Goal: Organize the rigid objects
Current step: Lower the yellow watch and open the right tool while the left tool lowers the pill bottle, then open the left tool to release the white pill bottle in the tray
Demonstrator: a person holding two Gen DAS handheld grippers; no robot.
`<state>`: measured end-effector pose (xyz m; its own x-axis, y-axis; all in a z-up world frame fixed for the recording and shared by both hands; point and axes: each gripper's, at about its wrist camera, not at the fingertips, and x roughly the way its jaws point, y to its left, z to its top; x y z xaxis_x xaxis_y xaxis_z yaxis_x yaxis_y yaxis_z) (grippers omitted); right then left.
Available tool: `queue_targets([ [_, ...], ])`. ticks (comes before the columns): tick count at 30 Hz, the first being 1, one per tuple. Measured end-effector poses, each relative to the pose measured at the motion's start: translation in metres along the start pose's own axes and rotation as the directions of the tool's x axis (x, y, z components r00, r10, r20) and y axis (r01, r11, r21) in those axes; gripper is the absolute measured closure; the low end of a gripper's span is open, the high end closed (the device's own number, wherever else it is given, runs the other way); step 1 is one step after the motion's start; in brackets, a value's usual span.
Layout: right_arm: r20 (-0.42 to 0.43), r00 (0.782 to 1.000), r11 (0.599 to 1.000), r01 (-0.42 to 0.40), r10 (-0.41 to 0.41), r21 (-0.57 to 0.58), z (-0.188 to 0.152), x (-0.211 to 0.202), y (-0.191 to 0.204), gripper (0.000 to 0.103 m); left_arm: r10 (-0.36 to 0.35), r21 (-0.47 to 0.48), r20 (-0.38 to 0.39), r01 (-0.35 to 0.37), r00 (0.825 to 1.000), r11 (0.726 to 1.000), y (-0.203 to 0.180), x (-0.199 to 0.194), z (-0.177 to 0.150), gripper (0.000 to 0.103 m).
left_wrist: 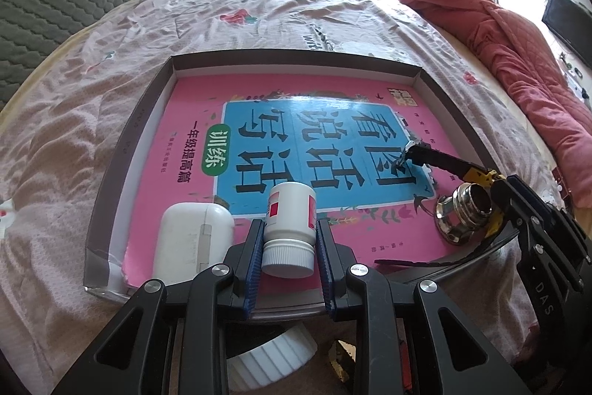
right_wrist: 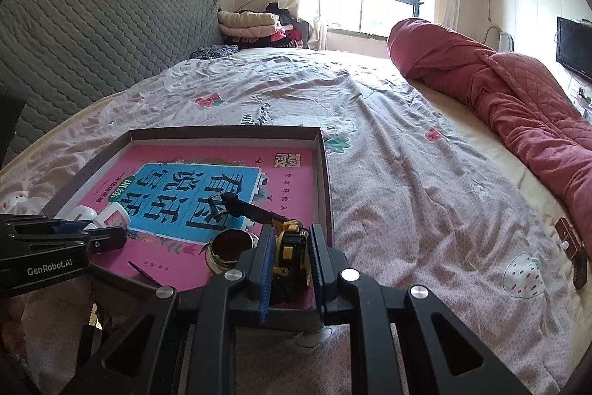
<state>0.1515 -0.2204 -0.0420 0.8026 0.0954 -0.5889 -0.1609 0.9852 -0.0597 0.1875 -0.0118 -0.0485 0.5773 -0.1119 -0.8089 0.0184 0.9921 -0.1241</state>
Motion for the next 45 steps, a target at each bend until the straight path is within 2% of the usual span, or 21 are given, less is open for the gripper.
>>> queue_targets([
  [22, 0.002, 1.000, 1.000, -0.001, 0.001, 0.016, -0.002, -0.002, -0.006, 0.075, 0.017, -0.026, -0.013, -0.018, 1.000, 1.000, 0.014, -0.005, -0.001, 0.075],
  [27, 0.000, 1.000, 1.000, 0.008, -0.008, 0.015, -0.003, -0.002, -0.007, 0.066, 0.016, -0.028, -0.014, -0.016, 1.000, 0.999, 0.014, -0.005, -0.001, 0.075],
  [31, 0.006, 1.000, 1.000, 0.007, -0.008, 0.027, -0.002, -0.003, -0.009, 0.062, 0.022, -0.029, -0.010, -0.022, 1.000, 0.999, 0.014, -0.005, -0.001, 0.075],
  [45, 0.011, 1.000, 1.000, 0.008, -0.008, 0.021, -0.002, -0.004, -0.009, 0.061, 0.015, -0.037, -0.018, -0.015, 1.000, 0.999, 0.014, -0.005, 0.000, 0.075],
])
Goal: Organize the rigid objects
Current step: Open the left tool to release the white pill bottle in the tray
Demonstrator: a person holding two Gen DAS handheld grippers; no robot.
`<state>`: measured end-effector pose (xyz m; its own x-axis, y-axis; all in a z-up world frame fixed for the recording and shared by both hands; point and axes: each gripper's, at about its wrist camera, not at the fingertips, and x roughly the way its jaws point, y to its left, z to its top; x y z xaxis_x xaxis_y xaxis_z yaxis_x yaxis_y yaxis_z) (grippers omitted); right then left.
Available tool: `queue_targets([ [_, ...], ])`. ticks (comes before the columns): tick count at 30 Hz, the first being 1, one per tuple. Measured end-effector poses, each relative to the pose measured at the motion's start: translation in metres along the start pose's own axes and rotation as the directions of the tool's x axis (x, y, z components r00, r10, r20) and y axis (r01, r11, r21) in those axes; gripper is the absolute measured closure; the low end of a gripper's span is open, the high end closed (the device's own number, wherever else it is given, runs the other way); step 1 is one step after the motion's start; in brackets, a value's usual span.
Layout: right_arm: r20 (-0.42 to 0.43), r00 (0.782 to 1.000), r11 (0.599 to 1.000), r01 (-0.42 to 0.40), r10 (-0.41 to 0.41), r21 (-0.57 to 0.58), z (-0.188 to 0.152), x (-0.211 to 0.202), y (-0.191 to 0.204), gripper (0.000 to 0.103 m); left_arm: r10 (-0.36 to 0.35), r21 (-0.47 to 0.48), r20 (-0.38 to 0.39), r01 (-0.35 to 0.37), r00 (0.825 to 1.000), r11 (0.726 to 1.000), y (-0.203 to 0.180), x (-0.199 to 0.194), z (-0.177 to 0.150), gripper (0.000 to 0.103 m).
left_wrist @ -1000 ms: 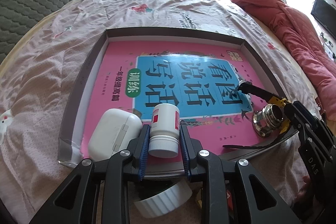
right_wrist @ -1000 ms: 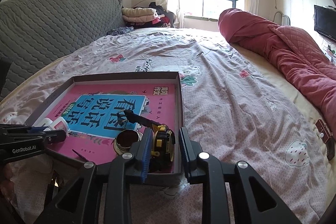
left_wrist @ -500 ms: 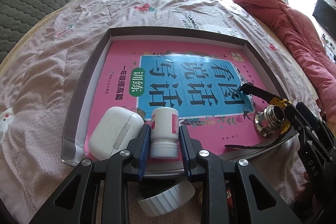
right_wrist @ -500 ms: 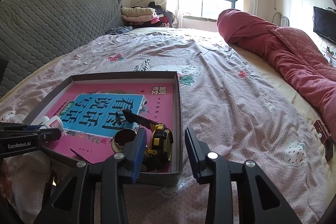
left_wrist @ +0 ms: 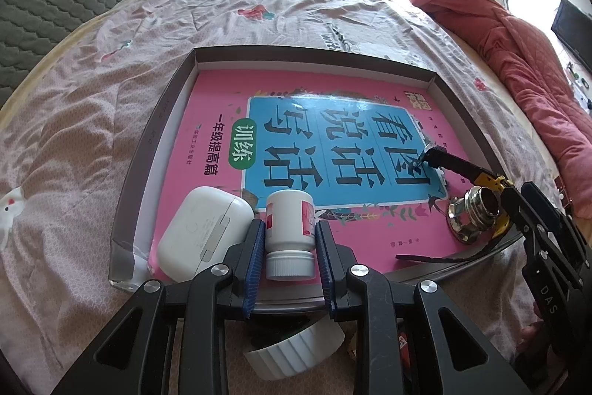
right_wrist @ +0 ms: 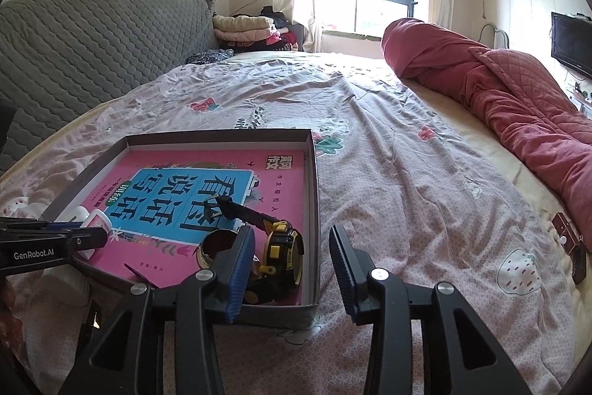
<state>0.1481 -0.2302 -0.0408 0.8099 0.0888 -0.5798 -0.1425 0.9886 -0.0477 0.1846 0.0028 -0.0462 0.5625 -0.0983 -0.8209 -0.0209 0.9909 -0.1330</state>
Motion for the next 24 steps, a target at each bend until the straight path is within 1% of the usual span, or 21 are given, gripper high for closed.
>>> queue_targets([
  [3, -0.010, 1.000, 1.000, 0.000, 0.000, -0.005, 0.000, 0.002, 0.001, 0.061, 0.006, 0.004, 0.003, -0.006, 1.000, 1.000, 0.000, -0.001, 0.000, 0.075],
  [4, -0.011, 1.000, 1.000, 0.000, 0.000, -0.007, 0.000, 0.002, 0.002, 0.061, 0.010, 0.007, 0.008, -0.010, 1.000, 1.000, 0.000, -0.002, 0.000, 0.073],
  [8, -0.018, 1.000, 1.000, -0.006, 0.005, -0.013, -0.001, 0.005, 0.003, 0.061, -0.002, 0.006, 0.014, 0.001, 1.000, 1.000, 0.000, -0.006, -0.001, 0.061],
  [9, -0.024, 1.000, 1.000, -0.006, 0.006, -0.014, -0.002, 0.006, 0.004, 0.061, -0.003, 0.007, 0.016, 0.003, 1.000, 1.000, 0.000, -0.007, -0.002, 0.059],
  [10, -0.020, 1.000, 1.000, -0.004, 0.004, -0.015, -0.001, 0.005, 0.004, 0.060, -0.003, 0.009, 0.018, 0.003, 1.000, 1.000, 0.000, -0.007, -0.002, 0.058],
  [12, -0.013, 1.000, 1.000, -0.002, 0.002, -0.018, -0.001, 0.004, 0.004, 0.052, -0.008, 0.009, 0.014, 0.007, 1.000, 1.000, 0.000, -0.008, -0.003, 0.057],
  [14, -0.008, 1.000, 1.000, -0.004, 0.003, -0.016, -0.001, 0.003, 0.004, 0.049, -0.010, 0.009, 0.014, 0.010, 1.000, 1.000, 0.000, -0.009, -0.003, 0.057],
  [19, 0.003, 1.000, 1.000, -0.006, 0.006, -0.017, -0.001, 0.001, 0.004, 0.049, -0.019, -0.003, 0.015, 0.019, 1.000, 1.000, 0.003, -0.014, -0.004, 0.056],
  [24, 0.012, 1.000, 1.000, -0.016, 0.016, -0.016, 0.000, -0.001, 0.004, 0.049, -0.029, -0.002, 0.028, 0.029, 0.999, 1.000, 0.005, -0.021, -0.001, 0.050],
])
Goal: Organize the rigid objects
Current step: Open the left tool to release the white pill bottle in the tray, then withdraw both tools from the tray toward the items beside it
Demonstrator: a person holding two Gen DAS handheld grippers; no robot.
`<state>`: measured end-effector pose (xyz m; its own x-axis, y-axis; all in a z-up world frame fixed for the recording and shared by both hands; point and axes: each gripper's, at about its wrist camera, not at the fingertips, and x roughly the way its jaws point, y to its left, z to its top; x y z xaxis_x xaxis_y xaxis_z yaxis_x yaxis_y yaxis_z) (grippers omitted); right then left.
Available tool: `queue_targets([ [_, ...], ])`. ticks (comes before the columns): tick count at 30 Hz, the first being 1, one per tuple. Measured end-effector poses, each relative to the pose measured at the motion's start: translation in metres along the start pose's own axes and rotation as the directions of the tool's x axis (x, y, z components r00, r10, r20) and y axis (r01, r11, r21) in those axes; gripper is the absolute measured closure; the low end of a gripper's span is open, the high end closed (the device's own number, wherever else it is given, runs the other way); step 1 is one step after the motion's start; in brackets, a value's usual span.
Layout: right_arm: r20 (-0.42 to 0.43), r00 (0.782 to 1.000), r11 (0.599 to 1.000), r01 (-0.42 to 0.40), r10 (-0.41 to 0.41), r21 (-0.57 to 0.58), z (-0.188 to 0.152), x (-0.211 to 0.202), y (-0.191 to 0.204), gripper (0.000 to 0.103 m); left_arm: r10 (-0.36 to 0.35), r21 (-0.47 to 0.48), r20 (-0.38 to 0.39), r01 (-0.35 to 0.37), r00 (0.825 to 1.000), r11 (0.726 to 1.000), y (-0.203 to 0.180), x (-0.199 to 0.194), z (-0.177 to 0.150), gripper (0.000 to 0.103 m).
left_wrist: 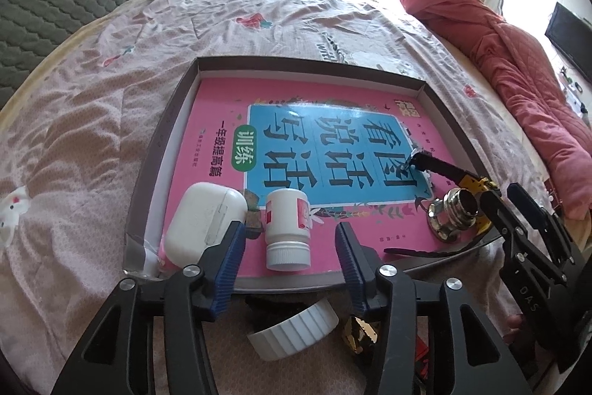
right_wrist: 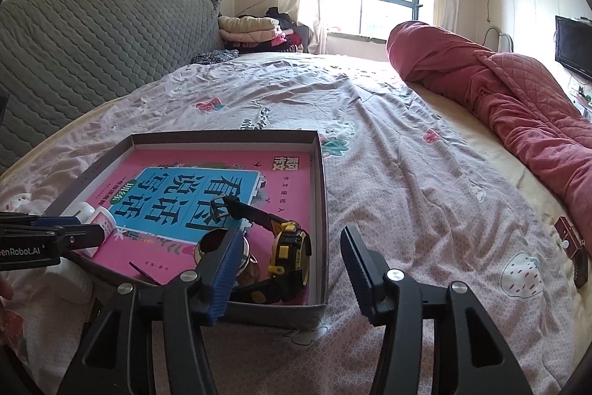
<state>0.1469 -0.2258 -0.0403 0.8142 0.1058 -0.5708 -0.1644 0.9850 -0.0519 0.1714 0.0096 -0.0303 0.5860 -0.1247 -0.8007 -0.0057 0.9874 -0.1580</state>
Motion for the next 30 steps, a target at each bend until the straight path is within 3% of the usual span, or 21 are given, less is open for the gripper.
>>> queue_targets([
  [12, 0.037, 0.999, 1.000, -0.002, 0.002, -0.006, 0.002, -0.009, 0.002, 0.049, -0.012, -0.019, 0.054, 0.013, 0.998, 1.000, 0.006, -0.025, 0.011, 0.048],
  [24, 0.094, 0.995, 1.000, -0.018, 0.020, -0.020, 0.000, -0.036, 0.007, 0.049, 0.008, -0.068, 0.068, -0.003, 0.998, 0.998, 0.023, -0.046, 0.000, 0.047],
  [30, 0.104, 0.994, 1.000, -0.021, 0.020, 0.006, -0.002, -0.052, 0.010, 0.049, 0.015, -0.039, 0.080, -0.012, 0.997, 0.999, 0.019, -0.059, -0.006, 0.047],
])
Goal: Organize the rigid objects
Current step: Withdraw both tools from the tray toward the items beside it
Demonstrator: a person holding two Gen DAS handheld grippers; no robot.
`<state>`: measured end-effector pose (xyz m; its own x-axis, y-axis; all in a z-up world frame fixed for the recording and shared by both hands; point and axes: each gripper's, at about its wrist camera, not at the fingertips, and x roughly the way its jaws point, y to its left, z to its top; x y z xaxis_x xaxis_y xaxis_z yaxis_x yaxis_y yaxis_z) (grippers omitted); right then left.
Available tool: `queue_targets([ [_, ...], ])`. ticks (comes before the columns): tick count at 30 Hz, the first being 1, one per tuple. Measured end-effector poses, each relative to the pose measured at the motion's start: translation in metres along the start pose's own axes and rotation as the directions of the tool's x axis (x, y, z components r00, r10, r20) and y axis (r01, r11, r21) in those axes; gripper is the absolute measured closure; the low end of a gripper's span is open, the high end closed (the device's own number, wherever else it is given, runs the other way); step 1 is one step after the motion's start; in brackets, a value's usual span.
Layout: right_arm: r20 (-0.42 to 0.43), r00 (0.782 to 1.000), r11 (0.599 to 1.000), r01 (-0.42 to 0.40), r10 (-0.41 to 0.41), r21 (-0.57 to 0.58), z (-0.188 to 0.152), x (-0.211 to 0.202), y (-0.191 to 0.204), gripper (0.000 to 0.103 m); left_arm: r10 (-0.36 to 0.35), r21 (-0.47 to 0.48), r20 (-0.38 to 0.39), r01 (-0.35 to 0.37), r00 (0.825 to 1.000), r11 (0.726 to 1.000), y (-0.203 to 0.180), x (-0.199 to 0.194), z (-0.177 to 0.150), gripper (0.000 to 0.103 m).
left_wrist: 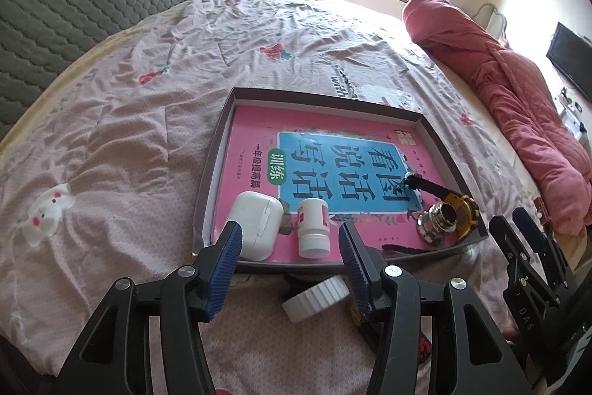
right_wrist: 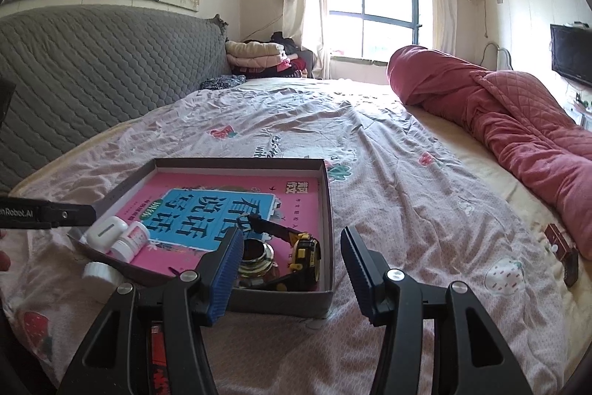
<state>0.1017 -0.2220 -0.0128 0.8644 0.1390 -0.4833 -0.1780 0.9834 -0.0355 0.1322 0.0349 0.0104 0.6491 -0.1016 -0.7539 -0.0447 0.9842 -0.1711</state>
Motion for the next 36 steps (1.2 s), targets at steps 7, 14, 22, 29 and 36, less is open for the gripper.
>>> queue_targets([
  [7, -0.007, 1.000, 1.000, -0.004, 0.004, 0.014, -0.002, -0.013, 0.004, 0.049, 0.012, 0.035, 0.017, -0.012, 1.000, 0.999, -0.007, -0.014, -0.005, 0.046],
  [14, -0.001, 1.000, 1.000, -0.006, 0.006, 0.029, -0.004, -0.024, 0.004, 0.049, 0.000, 0.053, 0.023, -0.002, 1.000, 0.999, -0.009, -0.027, -0.009, 0.045],
  [22, 0.003, 1.000, 1.000, -0.004, 0.004, 0.021, -0.006, -0.038, 0.009, 0.049, -0.010, 0.058, 0.033, 0.008, 0.999, 0.998, -0.008, -0.040, -0.010, 0.045],
  [29, 0.012, 1.000, 1.000, -0.012, 0.012, -0.006, -0.008, -0.052, 0.019, 0.049, -0.020, 0.037, 0.055, 0.018, 0.998, 0.999, 0.002, -0.054, -0.004, 0.044],
  [36, 0.013, 1.000, 1.000, -0.014, 0.014, -0.013, -0.008, -0.061, 0.024, 0.048, -0.006, 0.013, 0.057, 0.005, 0.998, 1.000, 0.021, -0.065, -0.003, 0.044],
])
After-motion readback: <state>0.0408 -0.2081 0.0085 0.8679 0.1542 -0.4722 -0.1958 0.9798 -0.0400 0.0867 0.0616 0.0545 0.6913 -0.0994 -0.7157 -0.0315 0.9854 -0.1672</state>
